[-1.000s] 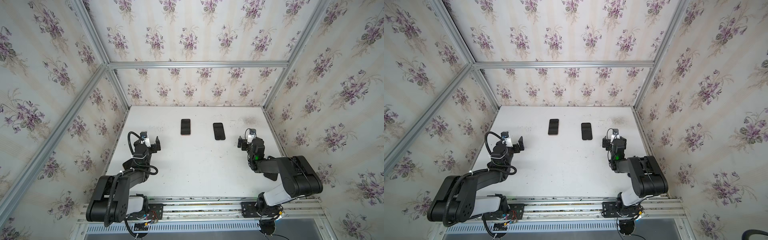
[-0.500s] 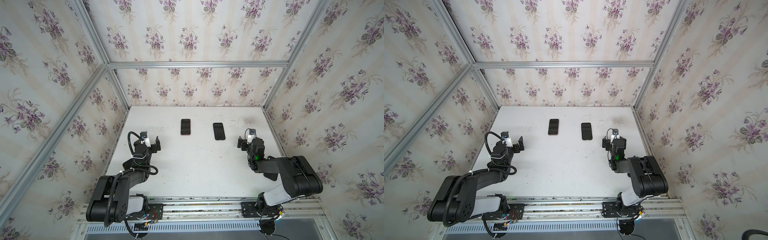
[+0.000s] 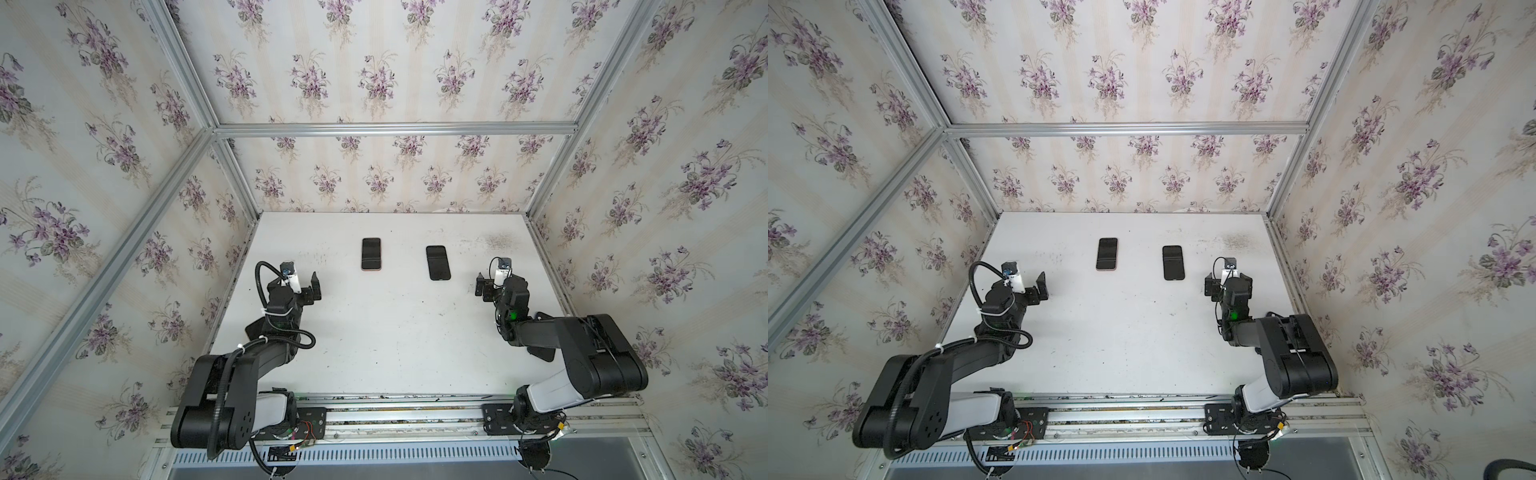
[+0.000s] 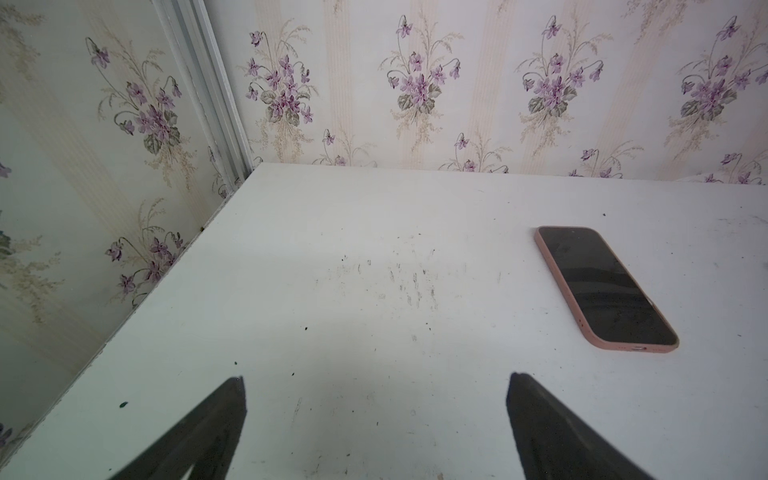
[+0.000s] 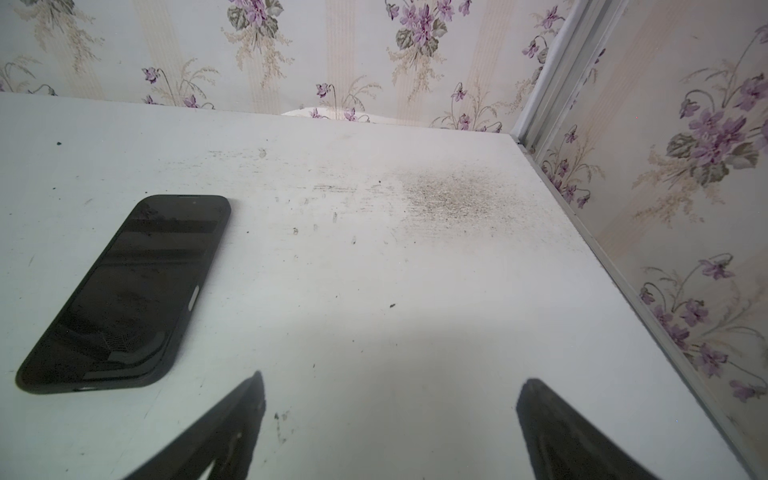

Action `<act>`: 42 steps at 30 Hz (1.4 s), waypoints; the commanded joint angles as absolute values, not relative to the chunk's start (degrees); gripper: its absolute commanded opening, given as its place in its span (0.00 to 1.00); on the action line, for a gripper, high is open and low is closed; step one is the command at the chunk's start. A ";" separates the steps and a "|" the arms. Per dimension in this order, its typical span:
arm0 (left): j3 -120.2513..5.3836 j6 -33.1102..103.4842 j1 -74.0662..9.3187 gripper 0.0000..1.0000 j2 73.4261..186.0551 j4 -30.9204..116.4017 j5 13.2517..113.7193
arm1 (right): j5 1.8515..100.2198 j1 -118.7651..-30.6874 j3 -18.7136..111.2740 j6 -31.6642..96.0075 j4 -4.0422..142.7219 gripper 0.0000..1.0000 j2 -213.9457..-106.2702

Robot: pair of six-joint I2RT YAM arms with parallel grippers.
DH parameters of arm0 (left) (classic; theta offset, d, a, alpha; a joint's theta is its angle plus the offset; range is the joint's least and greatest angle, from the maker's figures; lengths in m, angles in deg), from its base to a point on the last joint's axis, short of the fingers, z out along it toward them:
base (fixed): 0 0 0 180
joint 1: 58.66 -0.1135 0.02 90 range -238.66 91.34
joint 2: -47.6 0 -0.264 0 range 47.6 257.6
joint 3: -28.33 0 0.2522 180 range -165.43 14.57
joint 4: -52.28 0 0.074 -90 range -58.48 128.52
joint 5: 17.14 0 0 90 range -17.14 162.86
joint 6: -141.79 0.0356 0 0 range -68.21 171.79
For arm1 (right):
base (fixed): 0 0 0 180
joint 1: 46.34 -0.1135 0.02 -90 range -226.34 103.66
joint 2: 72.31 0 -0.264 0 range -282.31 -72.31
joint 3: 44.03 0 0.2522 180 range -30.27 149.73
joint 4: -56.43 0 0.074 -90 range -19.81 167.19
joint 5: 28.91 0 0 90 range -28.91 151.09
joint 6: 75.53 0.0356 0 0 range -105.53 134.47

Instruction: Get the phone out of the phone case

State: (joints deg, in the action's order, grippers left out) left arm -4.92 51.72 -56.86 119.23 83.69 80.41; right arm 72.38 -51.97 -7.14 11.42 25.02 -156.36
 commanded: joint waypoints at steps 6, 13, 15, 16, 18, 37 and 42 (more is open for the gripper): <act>-19.90 42.74 -56.73 1.00 107.83 53.94 76.52 | 73.86 -54.78 14.81 21.39 78.63 0.96 -143.72; -43.19 29.53 -55.40 1.00 116.22 19.62 65.29 | 69.91 -55.57 25.27 29.23 101.65 0.99 -137.63; -46.36 27.74 -54.05 1.00 117.64 13.82 64.22 | 69.39 -55.57 26.80 32.76 108.21 0.99 -136.08; -47.27 26.96 -53.48 1.00 119.88 12.19 62.66 | 69.21 -55.57 27.23 34.13 110.83 0.99 -135.35; -48.62 25.67 -51.48 1.00 121.12 9.64 60.03 | 69.99 -55.59 27.86 38.19 116.77 0.99 -133.58; -57.31 24.07 -36.91 1.00 131.77 6.05 51.04 | 67.86 -27.01 19.70 43.75 129.14 0.99 -140.06; -58.21 23.50 -36.78 1.00 131.84 5.98 51.14 | 65.61 -21.49 18.04 42.88 124.24 0.99 -143.95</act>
State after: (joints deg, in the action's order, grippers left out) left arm -57.53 24.20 -36.82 131.93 6.40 51.60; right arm 66.87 -23.49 18.68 43.88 127.44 -142.43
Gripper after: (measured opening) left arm 0.996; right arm 0.994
